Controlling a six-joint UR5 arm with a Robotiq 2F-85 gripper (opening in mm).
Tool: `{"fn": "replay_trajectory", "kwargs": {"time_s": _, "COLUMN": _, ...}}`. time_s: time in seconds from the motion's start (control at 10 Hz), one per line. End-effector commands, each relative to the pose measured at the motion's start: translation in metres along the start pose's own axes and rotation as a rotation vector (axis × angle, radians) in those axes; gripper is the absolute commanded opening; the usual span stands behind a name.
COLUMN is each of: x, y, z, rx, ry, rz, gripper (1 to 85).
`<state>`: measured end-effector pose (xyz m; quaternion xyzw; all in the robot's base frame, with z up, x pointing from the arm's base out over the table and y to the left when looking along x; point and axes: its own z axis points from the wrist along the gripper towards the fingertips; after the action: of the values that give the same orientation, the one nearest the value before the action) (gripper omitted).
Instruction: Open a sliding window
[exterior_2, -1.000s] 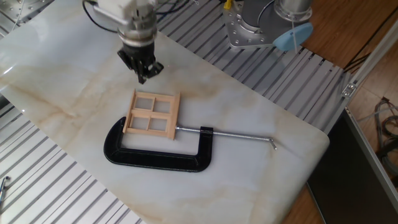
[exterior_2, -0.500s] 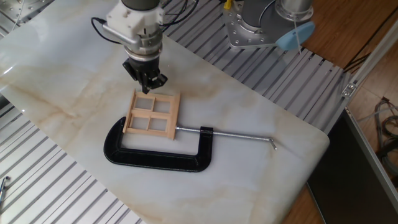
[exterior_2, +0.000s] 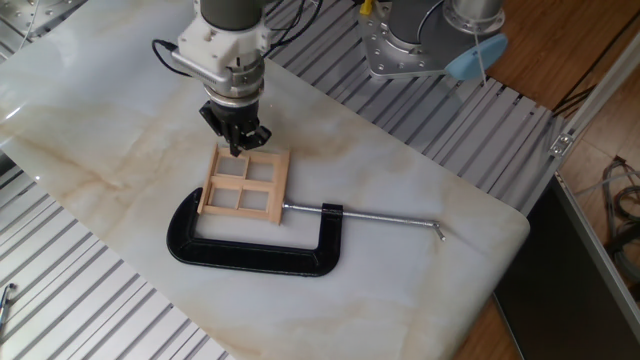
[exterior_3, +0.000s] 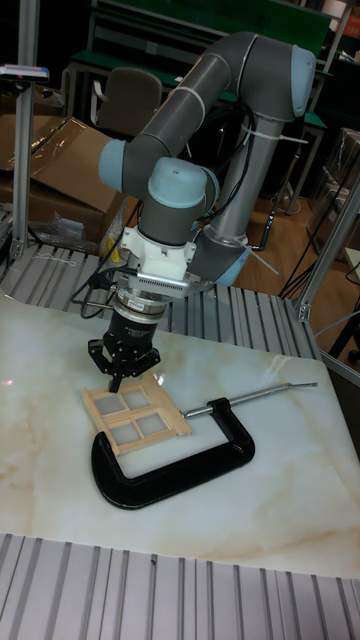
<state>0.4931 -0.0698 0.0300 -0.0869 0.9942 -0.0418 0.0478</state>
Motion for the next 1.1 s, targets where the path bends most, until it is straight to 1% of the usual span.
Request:
{"fn": "replay_trajectory", "kwargs": {"time_s": 0.0, "x": -0.0025, "y": 0.0065, "z": 0.0042, "rx": -0.007, "ry": -0.009, "rz": 0.007, "gripper": 0.7}}
{"fn": "replay_trajectory", "kwargs": {"time_s": 0.2, "x": -0.0051, "y": 0.0115, "z": 0.0057, "rx": -0.015, "ry": -0.021, "rz": 0.008, "gripper": 0.7}}
{"fn": "replay_trajectory", "kwargs": {"time_s": 0.8, "x": -0.0087, "y": 0.0091, "z": 0.0098, "rx": -0.005, "ry": -0.032, "rz": 0.001, "gripper": 0.7}}
{"fn": "replay_trajectory", "kwargs": {"time_s": 1.0, "x": -0.0091, "y": 0.0096, "z": 0.0137, "rx": -0.002, "ry": -0.038, "rz": 0.004, "gripper": 0.7}}
